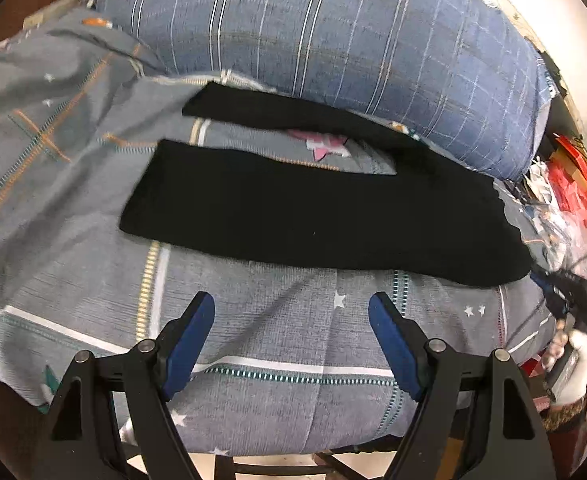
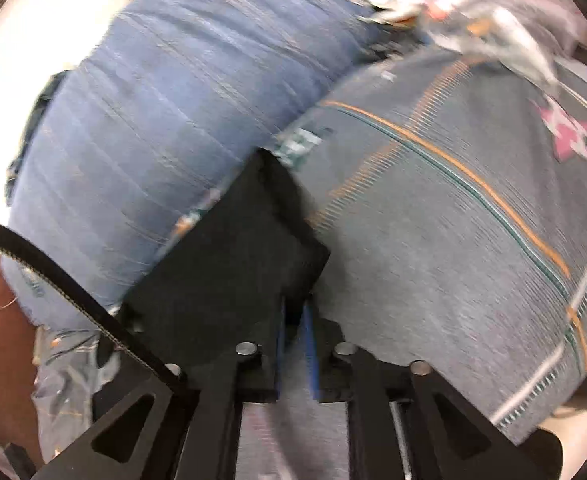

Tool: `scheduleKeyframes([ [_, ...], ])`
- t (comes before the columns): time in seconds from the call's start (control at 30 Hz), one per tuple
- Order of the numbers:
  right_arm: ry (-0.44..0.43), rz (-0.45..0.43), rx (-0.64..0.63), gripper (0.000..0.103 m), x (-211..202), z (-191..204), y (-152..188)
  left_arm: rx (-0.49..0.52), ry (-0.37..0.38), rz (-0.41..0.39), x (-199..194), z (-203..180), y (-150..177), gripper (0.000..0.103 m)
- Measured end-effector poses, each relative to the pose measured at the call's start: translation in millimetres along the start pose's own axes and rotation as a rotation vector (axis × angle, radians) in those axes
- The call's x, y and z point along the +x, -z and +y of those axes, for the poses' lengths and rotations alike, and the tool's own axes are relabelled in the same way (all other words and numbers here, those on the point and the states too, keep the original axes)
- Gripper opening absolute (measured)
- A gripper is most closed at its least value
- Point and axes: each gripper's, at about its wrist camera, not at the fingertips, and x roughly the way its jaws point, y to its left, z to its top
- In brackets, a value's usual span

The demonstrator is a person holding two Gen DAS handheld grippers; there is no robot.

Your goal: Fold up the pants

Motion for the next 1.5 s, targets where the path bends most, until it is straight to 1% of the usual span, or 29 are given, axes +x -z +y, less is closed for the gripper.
scheduleKeyframes([
  [0.03,0.024,-0.008,0.012,0.015,-2,-4,2,-0.003,-0.005,0.012,6,2,0,0.079],
  [0.1,0.041,-0.034,0.031,0.020,-7,-9,4,-0.009,-0.010,0.022,14,-1,4,0.079],
  [0.17,0.029,-0.069,0.023,0.032,-17,-7,9,-0.014,-0.028,0.035,24,0,8,0.079],
  [0.2,0.022,-0.082,-0.002,0.034,-22,0,13,-0.019,-0.036,0.045,29,3,10,0.079],
  [0.27,-0.015,-0.080,-0.054,0.043,-24,9,19,-0.038,-0.048,0.061,38,5,15,0.079],
  [0.33,-0.050,-0.056,-0.108,0.046,-22,26,30,-0.052,-0.054,0.073,44,6,19,0.079],
  [0.4,-0.088,-0.010,-0.170,0.048,-14,48,44,-0.048,-0.065,0.064,46,8,20,0.079],
  [0.43,-0.107,0.013,-0.193,0.048,-9,57,50,-0.030,-0.092,0.053,44,5,22,0.079],
  [0.5,-0.141,0.067,-0.241,0.049,4,76,66,-0.011,-0.123,0.054,46,4,22,0.080],
  [0.53,-0.152,0.090,-0.259,0.049,11,84,74,-0.003,-0.145,0.057,46,3,22,0.082],
  [0.57,-0.162,0.117,-0.278,0.050,18,93,80,0.011,-0.174,0.060,49,3,23,0.088],
  [0.63,-0.181,0.163,-0.301,0.051,31,106,93,0.034,-0.214,0.072,52,2,25,0.094],
  [0.67,-0.193,0.185,-0.315,0.051,36,113,98,0.048,-0.218,0.077,54,0,26,0.101],
  [0.7,-0.203,0.200,-0.328,0.051,39,115,102,0.048,-0.213,0.090,56,1,27,0.103],
  [0.77,-0.214,0.220,-0.349,0.052,44,123,108,0.050,-0.217,0.085,55,-1,30,0.103],
  [0.83,-0.221,0.230,-0.370,0.055,45,127,112,0.056,-0.210,0.099,56,-1,29,0.103],
  [0.9,-0.214,0.227,-0.380,0.056,47,133,117,0.075,-0.208,0.112,54,-4,32,0.103],
  [1.0,-0.201,0.221,-0.377,0.058,45,130,116,0.086,-0.206,0.108,48,-9,41,0.103],
  [1.03,-0.196,0.219,-0.372,0.059,45,129,115,0.087,-0.206,0.105,45,-10,43,0.103],
  [1.07,-0.193,0.219,-0.369,0.059,45,126,115,0.087,-0.201,0.102,43,-10,44,0.096],
  [1.1,-0.188,0.219,-0.364,0.059,45,124,115,0.091,-0.195,0.095,39,-11,45,0.083],
  [1.13,-0.178,0.214,-0.356,0.059,45,123,115,0.096,-0.192,0.085,34,-13,46,0.077],
  [1.17,-0.175,0.213,-0.353,0.059,45,125,115,0.097,-0.181,0.076,28,-15,45,0.068],
  [1.2,-0.172,0.211,-0.354,0.059,46,124,115,0.094,-0.169,0.068,23,-16,45,0.064],
  [1.27,-0.170,0.207,-0.362,0.060,46,124,113,0.083,-0.145,0.032,10,-16,39,0.063],
  [1.37,-0.177,0.200,-0.390,0.064,47,128,111,0.103,-0.170,-0.026,-5,-19,30,0.063],
  [1.43,-0.184,0.194,-0.413,0.065,47,134,111,0.115,-0.183,-0.048,-6,-16,18,0.063],
  [1.5,-0.187,0.193,-0.430,0.065,49,140,111,0.127,-0.197,-0.064,-10,-16,14,0.063],
])
